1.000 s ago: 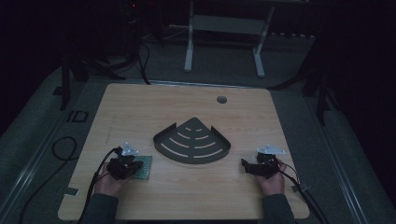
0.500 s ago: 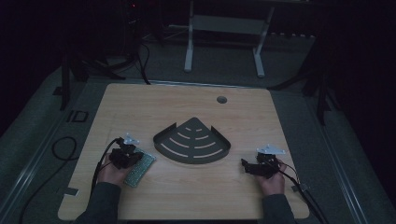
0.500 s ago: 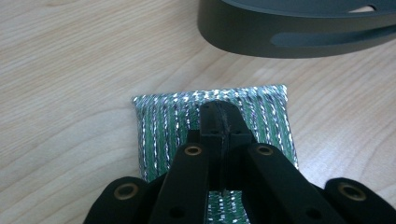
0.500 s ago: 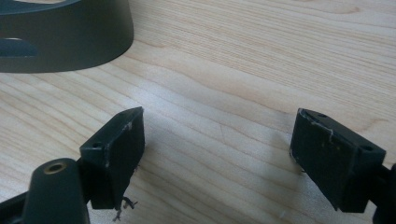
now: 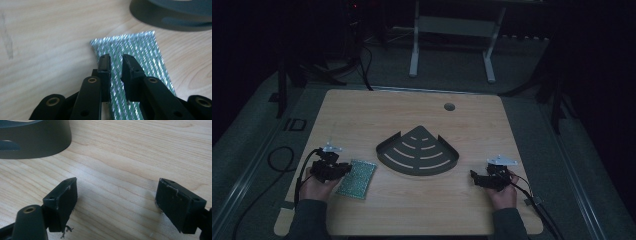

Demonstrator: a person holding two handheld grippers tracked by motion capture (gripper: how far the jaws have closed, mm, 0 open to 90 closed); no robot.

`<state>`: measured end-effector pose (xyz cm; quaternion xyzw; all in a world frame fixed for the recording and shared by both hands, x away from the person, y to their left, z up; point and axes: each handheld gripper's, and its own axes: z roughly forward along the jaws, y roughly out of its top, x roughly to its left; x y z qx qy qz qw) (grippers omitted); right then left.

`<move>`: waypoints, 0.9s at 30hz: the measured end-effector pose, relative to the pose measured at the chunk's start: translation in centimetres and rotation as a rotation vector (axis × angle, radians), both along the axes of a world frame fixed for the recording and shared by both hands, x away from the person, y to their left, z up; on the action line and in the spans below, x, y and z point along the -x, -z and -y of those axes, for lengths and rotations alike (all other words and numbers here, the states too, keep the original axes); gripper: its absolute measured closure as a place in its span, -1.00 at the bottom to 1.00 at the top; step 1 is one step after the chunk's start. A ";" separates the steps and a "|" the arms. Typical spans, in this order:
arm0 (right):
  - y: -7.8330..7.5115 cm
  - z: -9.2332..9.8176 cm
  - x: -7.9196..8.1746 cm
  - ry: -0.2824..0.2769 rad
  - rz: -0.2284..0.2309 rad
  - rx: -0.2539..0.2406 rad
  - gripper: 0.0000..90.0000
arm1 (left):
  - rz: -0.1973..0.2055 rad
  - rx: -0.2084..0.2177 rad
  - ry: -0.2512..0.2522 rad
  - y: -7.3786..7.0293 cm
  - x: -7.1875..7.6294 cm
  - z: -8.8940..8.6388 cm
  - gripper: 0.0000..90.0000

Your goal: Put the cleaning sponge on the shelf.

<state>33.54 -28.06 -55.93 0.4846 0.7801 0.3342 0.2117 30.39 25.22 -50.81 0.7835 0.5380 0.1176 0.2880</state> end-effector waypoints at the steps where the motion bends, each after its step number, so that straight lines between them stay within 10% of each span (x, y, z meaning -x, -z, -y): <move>1: 0.0 0.0 0.0 0.000 0.000 0.000 -0.61 | -0.014 -0.003 -0.012 0.2 0.2 -0.4 0.72; 16: 0.0 0.0 0.0 0.000 0.000 0.001 -0.61 | -0.076 0.013 -0.016 1.3 0.0 -0.8 0.62; 27: 0.0 0.0 0.0 0.000 0.000 0.001 -0.61 | -0.177 -0.064 0.033 1.3 -2.4 -0.4 0.78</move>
